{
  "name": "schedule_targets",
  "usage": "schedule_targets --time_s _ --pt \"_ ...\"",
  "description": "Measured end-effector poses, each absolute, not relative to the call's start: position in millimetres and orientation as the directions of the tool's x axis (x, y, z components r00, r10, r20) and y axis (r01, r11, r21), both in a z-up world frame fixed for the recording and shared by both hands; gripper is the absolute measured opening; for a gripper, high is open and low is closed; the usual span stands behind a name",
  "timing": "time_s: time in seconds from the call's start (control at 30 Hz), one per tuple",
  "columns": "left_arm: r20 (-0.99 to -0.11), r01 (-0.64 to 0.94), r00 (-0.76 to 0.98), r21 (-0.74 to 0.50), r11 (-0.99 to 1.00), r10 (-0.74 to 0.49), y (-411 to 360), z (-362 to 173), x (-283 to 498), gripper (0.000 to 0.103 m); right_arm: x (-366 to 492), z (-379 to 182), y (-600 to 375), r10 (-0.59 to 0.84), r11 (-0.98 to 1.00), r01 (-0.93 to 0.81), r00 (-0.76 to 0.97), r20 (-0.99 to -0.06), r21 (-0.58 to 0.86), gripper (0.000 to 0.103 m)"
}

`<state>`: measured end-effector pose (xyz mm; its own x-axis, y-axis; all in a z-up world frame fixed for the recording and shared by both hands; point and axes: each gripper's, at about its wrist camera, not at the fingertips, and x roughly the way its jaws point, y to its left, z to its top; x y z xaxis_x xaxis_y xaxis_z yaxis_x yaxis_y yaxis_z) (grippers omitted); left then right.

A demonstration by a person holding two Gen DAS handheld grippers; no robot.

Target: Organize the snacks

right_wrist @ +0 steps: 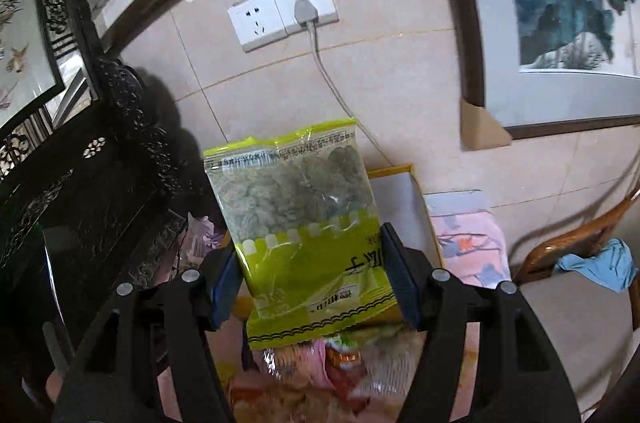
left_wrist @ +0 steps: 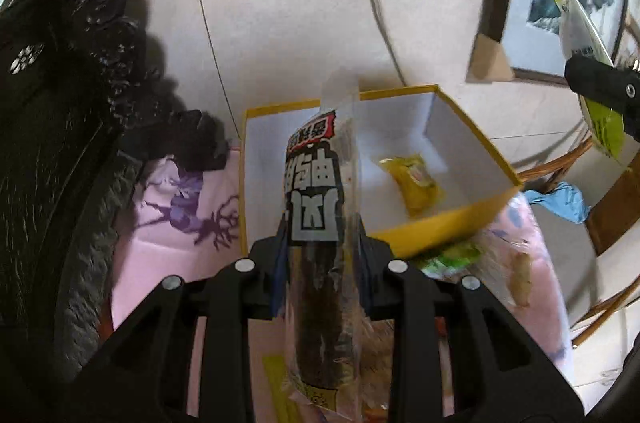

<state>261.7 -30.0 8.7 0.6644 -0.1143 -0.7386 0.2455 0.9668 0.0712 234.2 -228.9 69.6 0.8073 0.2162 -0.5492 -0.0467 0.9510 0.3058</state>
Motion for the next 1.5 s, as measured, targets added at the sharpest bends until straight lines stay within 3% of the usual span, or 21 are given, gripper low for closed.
schedule_targets --time_s 0.23,0.27,0.3,0.33,0.43,0.57,0.67,0.8,1.07,1.3,1.33,1.4,1.5 --pt "-0.741 0.242 0.665 0.100 0.965 -0.090 -35 -3 306 0.028 278 47 -237 0.223 0.944 -0.031 0.791 -0.569 0.328 0.066" --pt "-0.739 0.236 0.668 0.107 0.966 -0.082 -36 -6 314 0.037 283 44 -238 0.212 0.947 -0.020 0.791 -0.574 0.322 0.066" --pt "-0.735 0.225 0.675 0.121 0.967 -0.065 -37 -7 319 0.080 291 38 -240 0.207 0.948 -0.012 0.782 -0.588 0.318 0.078" --pt "-0.728 0.199 0.685 0.149 0.969 -0.029 -39 -8 320 0.101 296 36 -241 0.206 0.950 -0.009 0.772 -0.601 0.313 0.100" --pt "-0.658 0.131 0.749 0.262 0.956 0.078 -38 -11 311 0.101 290 32 -245 0.120 0.965 0.070 0.742 -0.660 0.254 0.102" --pt "-0.677 0.183 0.733 0.287 0.940 0.064 -34 -20 290 0.101 252 24 -249 0.067 0.982 0.072 0.724 -0.687 0.172 0.102" --pt "-0.699 0.213 0.712 0.310 0.927 0.070 -28 -33 266 0.101 228 -11 -247 -0.025 0.989 0.127 0.638 -0.770 0.073 0.102" --pt "-0.726 0.227 0.679 0.345 0.911 0.107 -16 -53 238 0.101 205 -72 -235 -0.051 0.986 0.160 0.550 -0.833 0.045 0.102" --pt "-0.749 0.229 0.656 0.310 0.923 0.090 -4 -62 220 0.101 192 -123 -231 -0.051 0.968 0.241 0.474 -0.879 0.073 0.102" --pt "-0.776 0.302 0.629 0.309 0.902 0.055 -13 -79 194 0.101 206 -127 -241 0.003 0.947 0.267 0.545 -0.839 0.177 0.102" --pt "-0.785 0.312 0.617 0.307 0.899 0.054 -15 -83 193 0.101 211 -131 -240 0.005 0.946 0.269 0.542 -0.841 0.179 0.092" --pt "-0.795 0.329 0.604 0.305 0.894 0.048 -19 -89 191 0.101 221 -145 -233 0.067 0.947 0.240 0.507 -0.860 0.215 0.056" --pt "-0.790 0.363 0.612 0.317 0.876 0.032 -27 -93 191 0.101 221 -148 -229 0.074 0.954 0.219 0.492 -0.867 0.205 0.049"
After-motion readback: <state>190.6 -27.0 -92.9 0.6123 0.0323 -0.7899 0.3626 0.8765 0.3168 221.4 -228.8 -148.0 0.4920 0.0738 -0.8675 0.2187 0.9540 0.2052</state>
